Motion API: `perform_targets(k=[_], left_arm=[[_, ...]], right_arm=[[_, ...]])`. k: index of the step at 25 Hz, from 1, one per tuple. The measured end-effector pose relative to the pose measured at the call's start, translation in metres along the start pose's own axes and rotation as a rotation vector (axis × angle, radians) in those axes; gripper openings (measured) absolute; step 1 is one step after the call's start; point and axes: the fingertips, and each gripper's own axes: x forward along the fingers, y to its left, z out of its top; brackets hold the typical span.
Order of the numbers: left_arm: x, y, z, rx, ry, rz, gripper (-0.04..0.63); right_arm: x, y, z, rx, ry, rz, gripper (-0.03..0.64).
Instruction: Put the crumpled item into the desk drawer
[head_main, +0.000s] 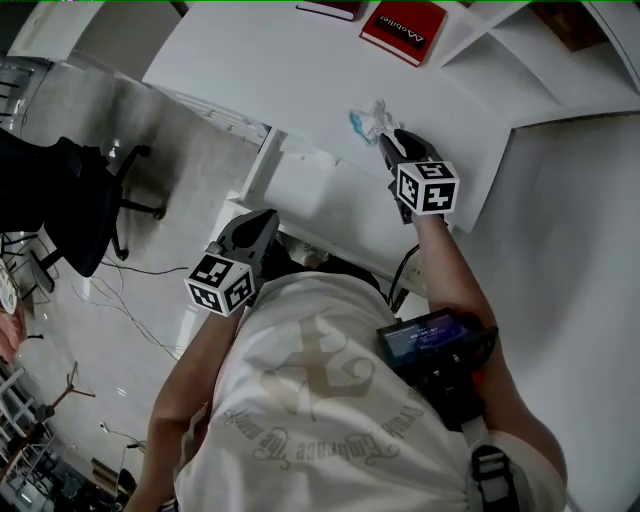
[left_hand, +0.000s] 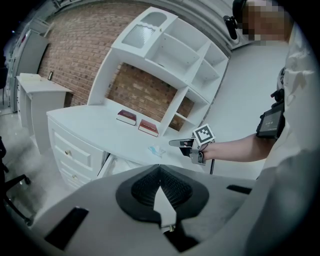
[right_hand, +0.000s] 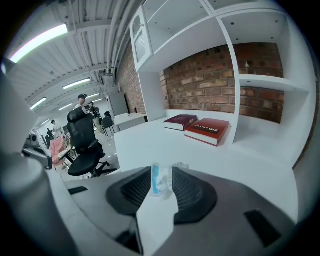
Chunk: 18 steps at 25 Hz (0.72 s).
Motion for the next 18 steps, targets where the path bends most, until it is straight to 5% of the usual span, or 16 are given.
perform_targets(k=[18], left_arm=[[-0.035, 0.02, -0.016, -0.077, -0.036, 0.082, 0.021]], right_arm=[[0.056, -0.008, 0.0, -0.091, 0.23, 0.067, 0.242]])
